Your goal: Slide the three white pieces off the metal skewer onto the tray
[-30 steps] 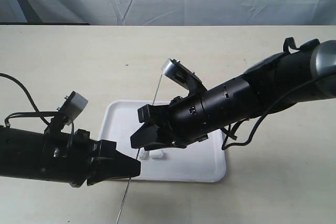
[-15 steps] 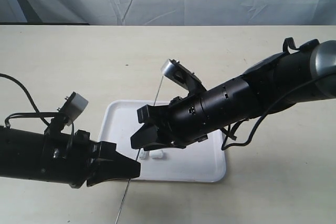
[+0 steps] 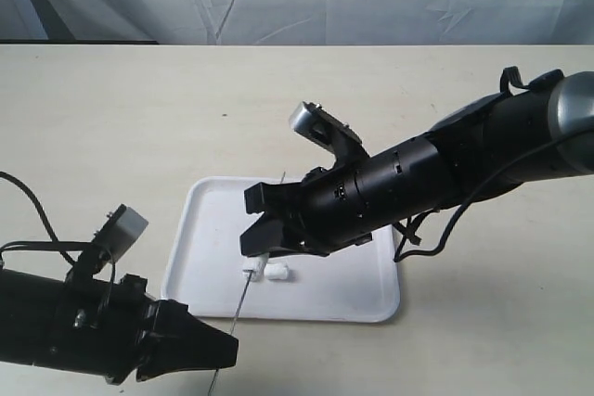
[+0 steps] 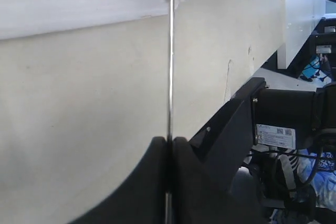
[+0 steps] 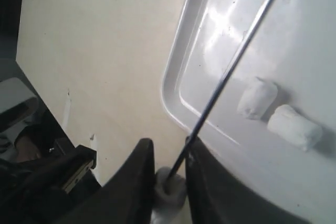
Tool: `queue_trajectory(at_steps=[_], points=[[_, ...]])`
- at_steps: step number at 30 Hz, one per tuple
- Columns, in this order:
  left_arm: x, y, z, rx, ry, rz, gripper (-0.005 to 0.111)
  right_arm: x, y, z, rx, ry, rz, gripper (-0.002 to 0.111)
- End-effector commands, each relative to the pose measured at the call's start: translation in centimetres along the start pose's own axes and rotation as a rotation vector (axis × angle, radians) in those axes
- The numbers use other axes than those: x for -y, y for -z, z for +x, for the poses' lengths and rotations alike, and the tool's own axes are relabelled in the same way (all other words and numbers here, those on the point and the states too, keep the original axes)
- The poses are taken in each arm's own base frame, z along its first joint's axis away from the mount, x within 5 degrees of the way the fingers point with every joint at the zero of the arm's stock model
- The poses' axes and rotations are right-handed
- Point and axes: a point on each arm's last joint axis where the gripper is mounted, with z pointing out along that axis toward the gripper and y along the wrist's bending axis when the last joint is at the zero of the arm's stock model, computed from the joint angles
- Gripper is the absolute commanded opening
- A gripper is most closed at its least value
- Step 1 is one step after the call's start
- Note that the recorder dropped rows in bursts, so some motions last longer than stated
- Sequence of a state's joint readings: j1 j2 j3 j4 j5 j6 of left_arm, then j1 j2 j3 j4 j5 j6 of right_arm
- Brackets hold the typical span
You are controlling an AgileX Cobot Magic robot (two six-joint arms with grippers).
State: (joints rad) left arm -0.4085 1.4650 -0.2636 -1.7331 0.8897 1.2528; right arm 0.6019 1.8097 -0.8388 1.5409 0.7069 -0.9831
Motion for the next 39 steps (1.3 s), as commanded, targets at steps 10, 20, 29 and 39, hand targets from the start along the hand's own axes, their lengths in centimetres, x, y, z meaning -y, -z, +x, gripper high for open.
queue_trajectory(at_steps=[10, 20, 29, 39], points=[[-0.2, 0.0, 0.0, 0.015, -0.02, -0.026, 0.0, 0.0, 0.0, -0.3, 0.017, 0.015, 0.0, 0.045], [0.5, 0.0, -1.3, 0.042, -0.051, -0.014, 0.0, -0.4, 0.0, 0.0, -0.009, -0.003, -0.043, 0.039], [0.5, 0.0, -1.2, 0.04, -0.051, -0.006, 0.0, -0.2, 0.0, -0.2, 0.007, -0.003, -0.019, 0.026], [1.0, 0.0, -0.3, -0.005, -0.033, 0.08, 0.0, 0.0, 0.0, -0.3, 0.024, -0.004, 0.006, 0.026]])
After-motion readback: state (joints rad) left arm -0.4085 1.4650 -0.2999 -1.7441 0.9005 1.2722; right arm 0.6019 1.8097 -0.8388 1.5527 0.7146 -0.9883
